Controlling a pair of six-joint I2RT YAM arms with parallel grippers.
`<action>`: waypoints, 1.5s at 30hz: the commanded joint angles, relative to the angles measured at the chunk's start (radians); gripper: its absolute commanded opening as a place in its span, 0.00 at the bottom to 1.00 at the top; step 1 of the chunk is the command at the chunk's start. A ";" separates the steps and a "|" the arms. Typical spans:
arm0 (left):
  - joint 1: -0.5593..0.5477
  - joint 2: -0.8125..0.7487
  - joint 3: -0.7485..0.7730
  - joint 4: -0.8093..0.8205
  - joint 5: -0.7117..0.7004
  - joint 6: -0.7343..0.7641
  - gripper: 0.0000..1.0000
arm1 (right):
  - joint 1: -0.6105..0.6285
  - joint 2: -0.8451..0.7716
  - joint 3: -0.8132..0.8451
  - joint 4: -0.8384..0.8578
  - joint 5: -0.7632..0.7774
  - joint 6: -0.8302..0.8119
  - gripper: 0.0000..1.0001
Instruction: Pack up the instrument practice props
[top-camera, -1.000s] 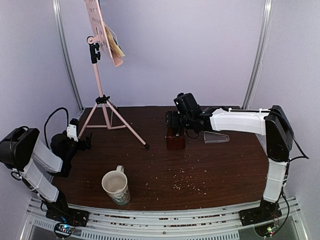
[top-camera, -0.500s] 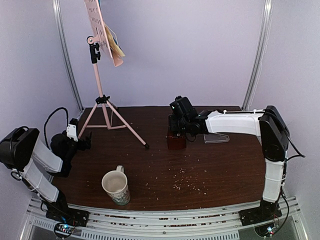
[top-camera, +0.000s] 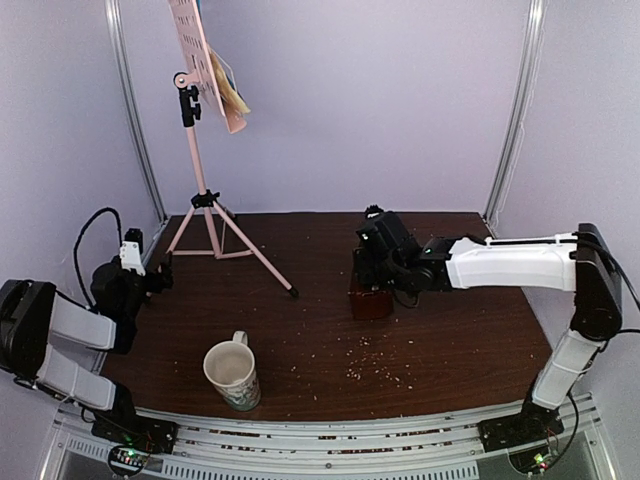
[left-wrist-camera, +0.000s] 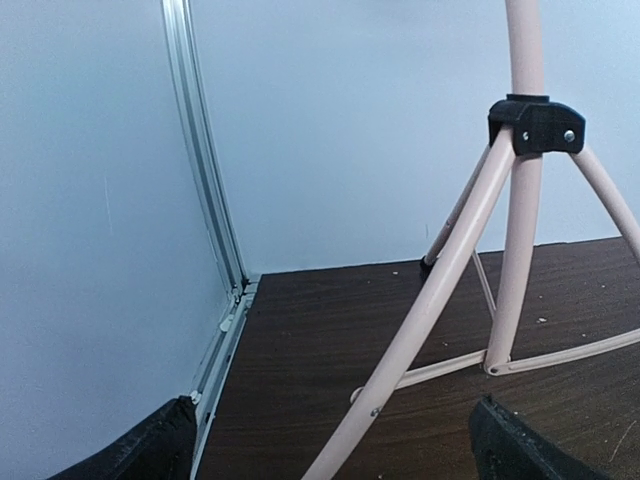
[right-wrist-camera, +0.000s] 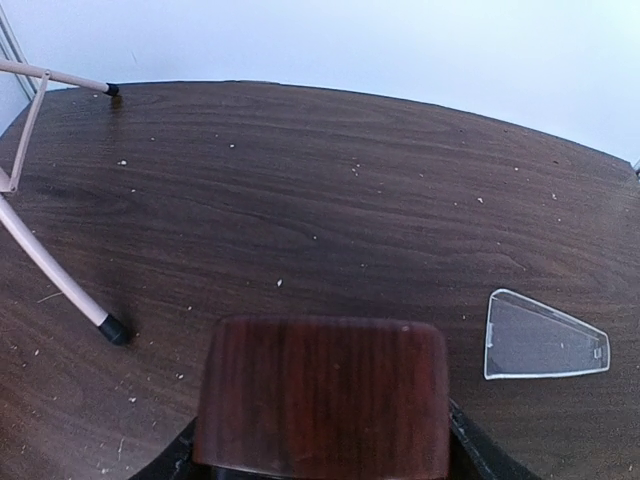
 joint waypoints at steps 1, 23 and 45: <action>0.003 -0.029 0.041 -0.107 -0.058 -0.061 0.98 | 0.054 -0.154 -0.054 0.032 0.087 0.078 0.53; 0.003 -0.085 0.029 -0.157 -0.231 -0.140 0.98 | 0.347 -0.108 -0.025 -0.074 0.250 0.316 0.53; 0.002 -0.071 0.055 -0.208 -0.246 -0.135 0.98 | 0.359 -0.006 0.029 -0.126 0.252 0.353 0.60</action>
